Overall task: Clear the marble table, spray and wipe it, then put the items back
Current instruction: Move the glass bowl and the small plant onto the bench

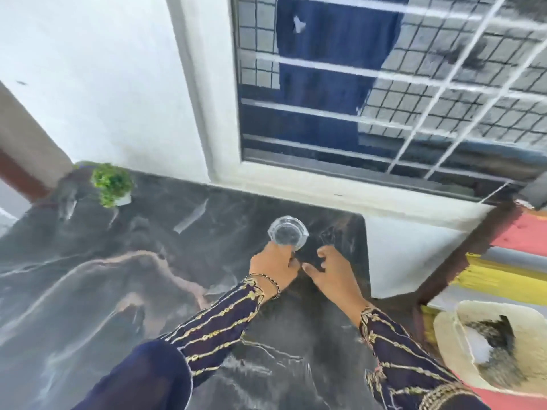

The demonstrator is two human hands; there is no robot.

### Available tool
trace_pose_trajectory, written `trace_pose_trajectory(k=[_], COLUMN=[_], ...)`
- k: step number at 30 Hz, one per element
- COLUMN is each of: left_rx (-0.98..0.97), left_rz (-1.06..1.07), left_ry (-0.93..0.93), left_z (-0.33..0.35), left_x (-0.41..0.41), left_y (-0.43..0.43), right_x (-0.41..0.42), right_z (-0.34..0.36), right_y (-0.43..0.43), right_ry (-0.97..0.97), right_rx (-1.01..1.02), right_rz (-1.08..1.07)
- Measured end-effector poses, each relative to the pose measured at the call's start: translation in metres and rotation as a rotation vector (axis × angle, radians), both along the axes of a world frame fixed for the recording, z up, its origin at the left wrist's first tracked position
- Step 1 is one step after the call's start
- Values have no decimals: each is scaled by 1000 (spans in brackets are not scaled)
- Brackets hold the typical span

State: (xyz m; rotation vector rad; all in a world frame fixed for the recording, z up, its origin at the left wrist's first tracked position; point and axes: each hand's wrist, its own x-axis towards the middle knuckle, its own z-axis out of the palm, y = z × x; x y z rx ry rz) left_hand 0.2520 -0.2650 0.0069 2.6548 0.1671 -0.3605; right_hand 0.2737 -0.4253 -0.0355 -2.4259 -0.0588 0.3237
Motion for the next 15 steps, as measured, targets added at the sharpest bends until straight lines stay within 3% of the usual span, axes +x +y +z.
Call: trace_pose_trajectory(k=[9, 15], left_rx=[162, 339], left_rz=[340, 564], left_ry=[44, -145], left_z=[-10, -15], left_x=[15, 25], left_y=[202, 311], right_x=[59, 77], right_z=[-23, -27], right_y=[96, 125], right_ry=[67, 42], right_rx=[-215, -298], right_rz=[-102, -131])
